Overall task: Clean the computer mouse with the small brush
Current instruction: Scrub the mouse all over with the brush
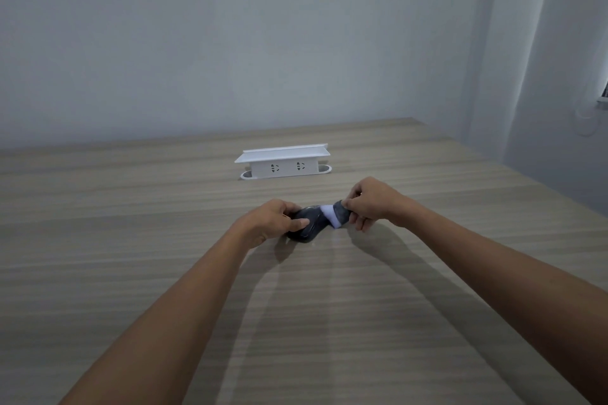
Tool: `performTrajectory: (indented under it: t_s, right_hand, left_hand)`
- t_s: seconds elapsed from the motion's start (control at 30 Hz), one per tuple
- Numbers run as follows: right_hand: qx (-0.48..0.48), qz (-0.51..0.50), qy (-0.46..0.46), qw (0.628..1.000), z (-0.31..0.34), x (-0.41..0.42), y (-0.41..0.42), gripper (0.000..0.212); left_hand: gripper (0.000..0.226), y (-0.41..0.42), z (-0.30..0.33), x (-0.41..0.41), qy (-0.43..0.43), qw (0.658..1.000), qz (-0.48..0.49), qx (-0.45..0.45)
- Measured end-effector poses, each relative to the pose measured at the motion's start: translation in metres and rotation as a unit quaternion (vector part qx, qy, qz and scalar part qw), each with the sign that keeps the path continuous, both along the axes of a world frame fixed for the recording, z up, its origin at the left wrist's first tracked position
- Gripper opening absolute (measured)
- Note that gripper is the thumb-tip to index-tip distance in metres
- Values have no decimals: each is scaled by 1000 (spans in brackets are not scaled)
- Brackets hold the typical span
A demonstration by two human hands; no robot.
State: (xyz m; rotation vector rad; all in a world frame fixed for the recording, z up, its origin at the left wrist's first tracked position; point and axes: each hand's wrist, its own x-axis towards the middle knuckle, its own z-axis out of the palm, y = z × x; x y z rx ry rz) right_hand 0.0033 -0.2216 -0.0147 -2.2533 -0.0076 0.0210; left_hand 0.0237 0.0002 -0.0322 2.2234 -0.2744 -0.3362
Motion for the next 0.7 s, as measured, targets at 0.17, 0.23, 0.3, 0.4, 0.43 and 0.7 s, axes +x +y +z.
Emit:
performTrajectory:
  t_s: [0.17, 0.23, 0.3, 0.4, 0.43, 0.7]
  right_hand:
    - [29, -39, -67, 997, 4, 5, -3, 18]
    - [32, -59, -101, 993, 4, 7, -2, 17]
    - [35, -70, -130, 988, 5, 10, 2, 17]
    - [32, -57, -158, 985, 8, 13, 10, 18]
    - [26, -44, -161, 986, 9, 13, 13, 20]
    - [-128, 36, -180, 975, 22, 14, 29, 47]
  left_hand:
    - [58, -2, -2, -6, -37, 998, 17, 58]
    - [65, -6, -5, -7, -53, 995, 26, 75]
    - [66, -10, -7, -8, -65, 994, 39, 75]
    - [62, -12, -10, -6, -76, 994, 47, 60]
    - [57, -12, -10, -6, -74, 995, 40, 55]
    - [35, -4, -7, -5, -52, 998, -5, 29]
